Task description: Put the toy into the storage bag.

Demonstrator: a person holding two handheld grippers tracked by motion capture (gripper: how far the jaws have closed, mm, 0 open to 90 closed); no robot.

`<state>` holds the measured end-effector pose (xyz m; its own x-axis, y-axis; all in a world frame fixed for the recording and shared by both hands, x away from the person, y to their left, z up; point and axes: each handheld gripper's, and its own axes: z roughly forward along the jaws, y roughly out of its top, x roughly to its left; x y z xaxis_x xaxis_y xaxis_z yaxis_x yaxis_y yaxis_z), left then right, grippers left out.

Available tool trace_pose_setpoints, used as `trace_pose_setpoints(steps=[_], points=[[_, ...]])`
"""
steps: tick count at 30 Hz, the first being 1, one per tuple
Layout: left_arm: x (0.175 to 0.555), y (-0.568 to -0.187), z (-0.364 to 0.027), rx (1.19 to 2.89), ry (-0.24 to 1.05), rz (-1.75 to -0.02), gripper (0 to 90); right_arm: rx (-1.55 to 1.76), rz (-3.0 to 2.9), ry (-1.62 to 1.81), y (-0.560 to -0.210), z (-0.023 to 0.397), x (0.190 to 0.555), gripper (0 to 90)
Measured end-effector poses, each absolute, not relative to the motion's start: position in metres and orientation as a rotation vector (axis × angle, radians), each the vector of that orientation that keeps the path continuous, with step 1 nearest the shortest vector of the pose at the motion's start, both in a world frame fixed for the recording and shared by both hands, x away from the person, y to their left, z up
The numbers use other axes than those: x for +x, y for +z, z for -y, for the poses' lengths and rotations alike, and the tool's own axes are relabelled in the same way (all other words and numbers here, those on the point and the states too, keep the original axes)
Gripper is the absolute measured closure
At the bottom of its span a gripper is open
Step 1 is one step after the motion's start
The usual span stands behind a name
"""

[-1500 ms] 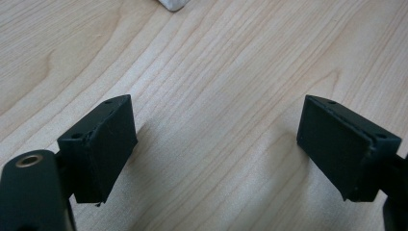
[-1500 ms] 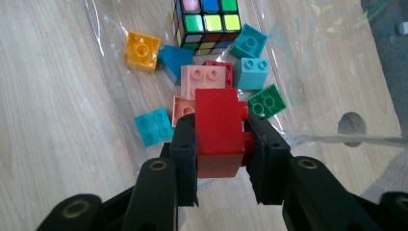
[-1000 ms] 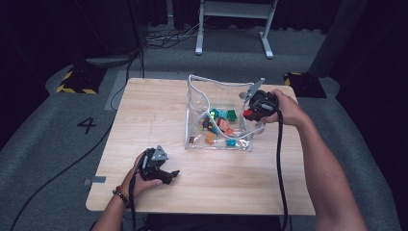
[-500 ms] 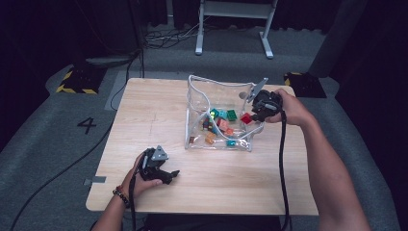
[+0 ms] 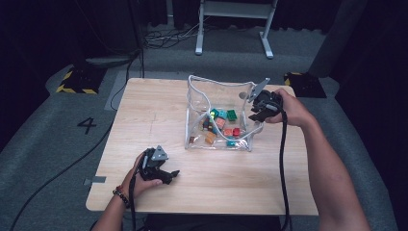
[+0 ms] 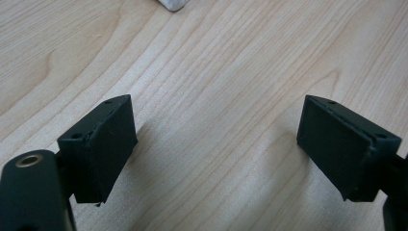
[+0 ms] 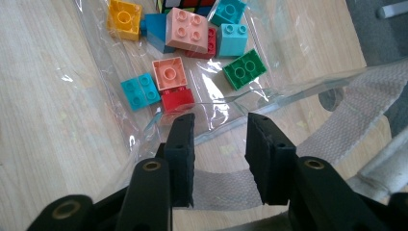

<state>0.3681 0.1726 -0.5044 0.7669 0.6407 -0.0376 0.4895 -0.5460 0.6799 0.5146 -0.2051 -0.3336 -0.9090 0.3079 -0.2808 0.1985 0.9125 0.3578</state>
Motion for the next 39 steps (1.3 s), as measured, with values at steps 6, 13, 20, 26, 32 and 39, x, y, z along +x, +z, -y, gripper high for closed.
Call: trace_pose_setpoints(steps=[6,13,20,26,32,39], points=[[0.368,-0.504,-0.173,2.261,0.281,-0.839,13.8,0.37,-2.726,0.512,-0.334,0.205,0.514,61.0],[0.368,-0.504,-0.173,2.261,0.28,-0.839,13.8,0.391,-2.669,0.636,-0.332,0.206,0.509,53.5],[0.368,-0.504,-0.173,2.26,0.28,-0.839,13.9,0.443,-2.566,0.79,-0.329,0.209,0.505,41.4],[0.368,-0.504,-0.173,2.26,0.28,-0.839,13.8,0.504,-2.485,0.905,-0.328,0.209,0.497,30.8],[0.368,-0.504,-0.173,2.26,0.28,-0.839,13.9,0.552,-2.381,0.961,-0.323,0.211,0.492,24.9],[0.368,-0.504,-0.173,2.26,0.281,-0.839,13.8,0.58,-2.302,1.044,-0.317,0.221,0.488,25.0]])
